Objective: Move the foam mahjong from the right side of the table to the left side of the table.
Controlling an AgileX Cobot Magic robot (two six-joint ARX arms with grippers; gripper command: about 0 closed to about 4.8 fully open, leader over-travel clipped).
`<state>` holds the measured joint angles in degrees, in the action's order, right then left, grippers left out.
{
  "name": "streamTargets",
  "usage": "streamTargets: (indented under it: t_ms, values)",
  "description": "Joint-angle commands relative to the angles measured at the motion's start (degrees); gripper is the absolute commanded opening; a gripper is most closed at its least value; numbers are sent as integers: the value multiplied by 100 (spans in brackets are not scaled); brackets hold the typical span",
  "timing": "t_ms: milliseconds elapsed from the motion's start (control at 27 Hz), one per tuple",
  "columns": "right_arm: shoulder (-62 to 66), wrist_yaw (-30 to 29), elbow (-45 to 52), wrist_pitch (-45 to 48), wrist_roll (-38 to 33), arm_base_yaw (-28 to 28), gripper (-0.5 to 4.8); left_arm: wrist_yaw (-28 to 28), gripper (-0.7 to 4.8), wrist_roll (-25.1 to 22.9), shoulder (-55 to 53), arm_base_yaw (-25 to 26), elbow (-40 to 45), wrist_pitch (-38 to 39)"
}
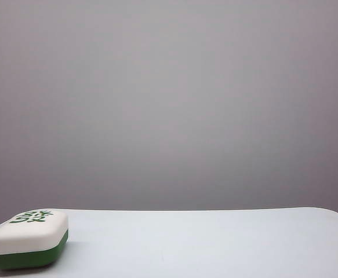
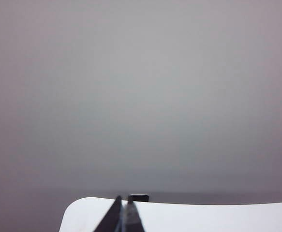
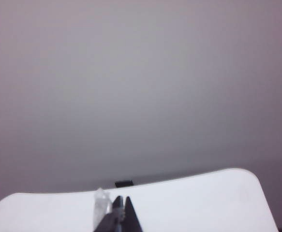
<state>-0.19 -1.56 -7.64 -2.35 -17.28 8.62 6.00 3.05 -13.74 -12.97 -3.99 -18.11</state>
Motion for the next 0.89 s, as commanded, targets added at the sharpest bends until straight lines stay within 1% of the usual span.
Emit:
streamTargets:
  t_ms: [37,111,259,370,407,518,629,703,814,888]
  values:
    - [35,22,81,4,-92,7,-5,-804,-5,192,22,636,0,133]
    - [35,87,160,-90,-63,7,-5,-984,-5,190,20,992,0,306]
    - [33,337,409,-240,-66,2,-5,-990,-5,197,20,1405,0,643]
    - [31,337,704,-240,-68,2,-5,-990,-5,190,20,1432,7,741]
    - [24,369,758,-407,-59,2,-5,-990,-5,188,20,1414,44,734]
    - [26,627,758,-704,-44,2,-5,-1021,-5,188,22,1412,144,730]
    - [26,723,758,-763,-46,7,-5,-1309,-5,238,22,1412,323,570]
    - [24,723,758,-741,-46,7,-5,-1443,-5,531,59,1412,363,470]
    - [24,723,758,-686,-50,7,-5,-1467,-5,553,225,1458,363,402]
    - [24,728,758,-682,-48,7,-5,-1650,-5,529,343,1471,363,479]
